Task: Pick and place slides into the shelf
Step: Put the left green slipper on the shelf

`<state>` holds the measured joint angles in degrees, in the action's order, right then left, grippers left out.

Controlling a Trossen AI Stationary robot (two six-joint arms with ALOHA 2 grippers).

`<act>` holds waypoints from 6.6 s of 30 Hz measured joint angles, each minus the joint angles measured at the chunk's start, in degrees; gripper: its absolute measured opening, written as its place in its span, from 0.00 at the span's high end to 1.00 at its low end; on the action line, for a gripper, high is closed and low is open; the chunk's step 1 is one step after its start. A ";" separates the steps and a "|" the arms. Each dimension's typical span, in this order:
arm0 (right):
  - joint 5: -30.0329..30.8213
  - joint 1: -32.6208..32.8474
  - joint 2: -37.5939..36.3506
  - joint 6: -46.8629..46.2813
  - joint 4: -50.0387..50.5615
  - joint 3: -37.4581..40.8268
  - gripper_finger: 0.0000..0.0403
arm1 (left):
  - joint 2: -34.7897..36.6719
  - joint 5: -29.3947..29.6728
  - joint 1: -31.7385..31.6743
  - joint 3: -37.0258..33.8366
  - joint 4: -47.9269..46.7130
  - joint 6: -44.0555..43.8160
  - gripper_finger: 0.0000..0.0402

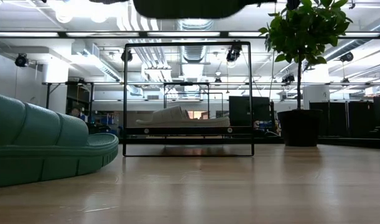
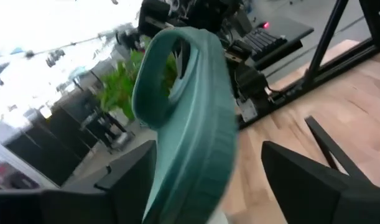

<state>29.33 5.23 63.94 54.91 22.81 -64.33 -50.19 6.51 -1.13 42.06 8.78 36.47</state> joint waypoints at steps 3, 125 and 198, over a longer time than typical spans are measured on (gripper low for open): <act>0.96 -0.03 -0.23 -0.84 -0.71 2.51 0.91 | 1.53 0.13 0.00 -0.02 -2.27 -1.86 0.29; -7.02 -11.19 10.73 -29.99 0.01 23.42 0.53 | 10.90 -0.03 0.00 -1.65 -15.30 -18.15 0.29; -4.63 -10.51 18.01 -11.86 -13.49 20.54 0.98 | 6.79 -0.03 0.02 -1.61 -15.50 -18.12 0.29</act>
<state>24.70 -5.28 81.95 43.05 9.31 -43.79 -43.40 6.48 -1.10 40.45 -6.72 18.35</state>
